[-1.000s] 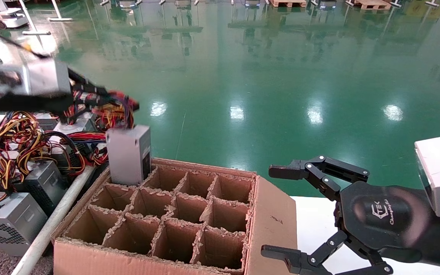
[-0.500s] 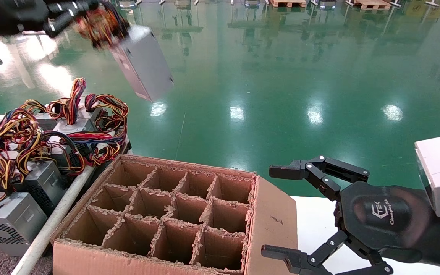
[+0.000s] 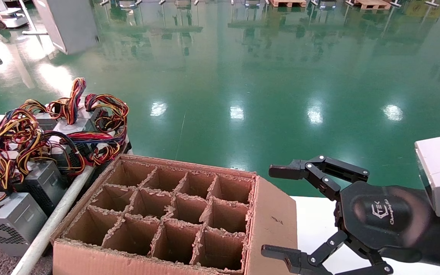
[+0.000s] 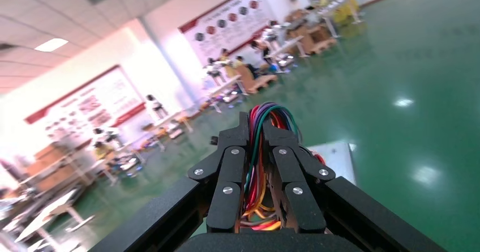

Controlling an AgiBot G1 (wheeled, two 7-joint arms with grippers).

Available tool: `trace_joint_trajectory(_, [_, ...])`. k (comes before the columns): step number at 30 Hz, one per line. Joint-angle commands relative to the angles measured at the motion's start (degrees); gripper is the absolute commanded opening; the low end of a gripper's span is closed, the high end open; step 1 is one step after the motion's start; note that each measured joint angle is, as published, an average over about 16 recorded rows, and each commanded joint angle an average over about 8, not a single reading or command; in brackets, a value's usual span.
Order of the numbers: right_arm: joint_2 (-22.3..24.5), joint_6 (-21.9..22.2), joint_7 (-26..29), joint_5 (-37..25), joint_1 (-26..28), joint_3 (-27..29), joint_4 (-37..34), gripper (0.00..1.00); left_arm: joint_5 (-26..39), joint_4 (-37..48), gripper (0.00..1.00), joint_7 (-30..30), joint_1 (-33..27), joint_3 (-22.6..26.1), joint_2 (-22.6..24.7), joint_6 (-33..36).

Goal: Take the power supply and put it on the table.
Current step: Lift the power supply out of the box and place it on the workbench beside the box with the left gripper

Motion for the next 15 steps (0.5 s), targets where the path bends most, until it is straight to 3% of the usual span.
trace_joint_trajectory(1, [0.0,0.0,0.0,0.0,0.0,0.0,0.0,1.00,-0.1,-0.4,0.00,-0.6,-0.8,0.0,-1.1,-0.6])
trace_joint_trajectory(8, [0.0,0.0,0.0,0.0,0.0,0.0,0.0,1.00,2.2,-1.7,0.00,-2.1,-3.7,1.6,-6.5,2.0])
trace_joint_trajectory(15, [0.0,0.0,0.0,0.0,0.0,0.0,0.0,1.00,5.7,-2.8,0.00,-4.8,-6.9,4.1,-14.2,10.9])
